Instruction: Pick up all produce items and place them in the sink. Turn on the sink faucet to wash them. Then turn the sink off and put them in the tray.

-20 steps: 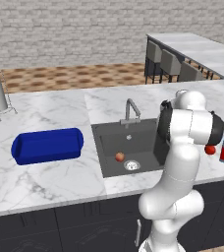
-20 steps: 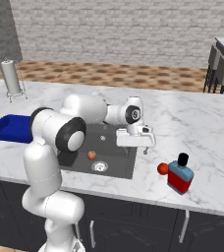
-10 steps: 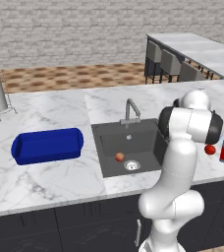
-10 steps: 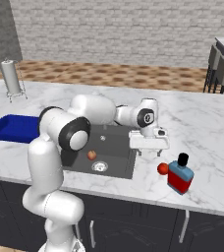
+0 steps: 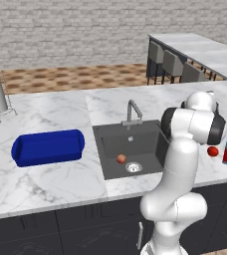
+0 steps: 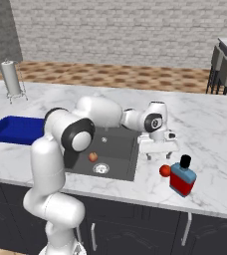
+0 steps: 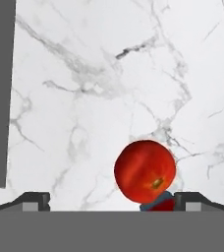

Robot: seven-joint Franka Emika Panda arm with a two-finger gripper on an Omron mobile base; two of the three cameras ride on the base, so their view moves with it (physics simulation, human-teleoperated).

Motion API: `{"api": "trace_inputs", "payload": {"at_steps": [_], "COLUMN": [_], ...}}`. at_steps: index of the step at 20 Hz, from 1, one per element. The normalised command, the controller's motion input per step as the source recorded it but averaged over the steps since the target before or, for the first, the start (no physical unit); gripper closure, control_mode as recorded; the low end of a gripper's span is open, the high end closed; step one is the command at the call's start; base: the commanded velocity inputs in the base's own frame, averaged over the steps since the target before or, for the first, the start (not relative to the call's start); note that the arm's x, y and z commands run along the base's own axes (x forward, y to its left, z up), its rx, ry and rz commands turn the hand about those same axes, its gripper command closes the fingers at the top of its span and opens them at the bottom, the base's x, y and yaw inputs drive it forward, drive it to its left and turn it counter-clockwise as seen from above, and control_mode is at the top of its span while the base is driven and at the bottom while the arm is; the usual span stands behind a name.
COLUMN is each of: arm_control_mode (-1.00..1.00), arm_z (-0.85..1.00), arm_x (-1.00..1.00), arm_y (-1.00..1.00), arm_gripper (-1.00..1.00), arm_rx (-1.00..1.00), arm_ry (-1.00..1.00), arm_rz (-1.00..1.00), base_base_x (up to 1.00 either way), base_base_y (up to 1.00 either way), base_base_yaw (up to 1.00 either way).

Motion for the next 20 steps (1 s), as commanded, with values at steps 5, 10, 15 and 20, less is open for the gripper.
{"api": "trace_inputs", "payload": {"at_steps": [5, 10, 15, 20], "arm_control_mode": [-1.0, -1.0, -1.0, -1.0], "arm_z": [-0.28, -0.25, -0.09, 0.0], "arm_x": [0.0, 0.0, -0.05, -0.35], "arm_y": [-0.13, -0.08, -0.15, -0.1], "arm_gripper": [-1.0, -1.0, -1.0, -1.0], "arm_rx": [0.0, 0.0, 0.0, 0.0], "arm_ry": [0.0, 0.0, 0.0, 0.0], "arm_rz": [0.23, 0.25, 0.2, 0.14], "base_base_x": [0.0, 0.0, 0.0, 0.0], "base_base_y": [0.0, 0.0, 0.0, 0.0], "base_base_yaw": [0.0, 0.0, 0.0, 0.0]}}
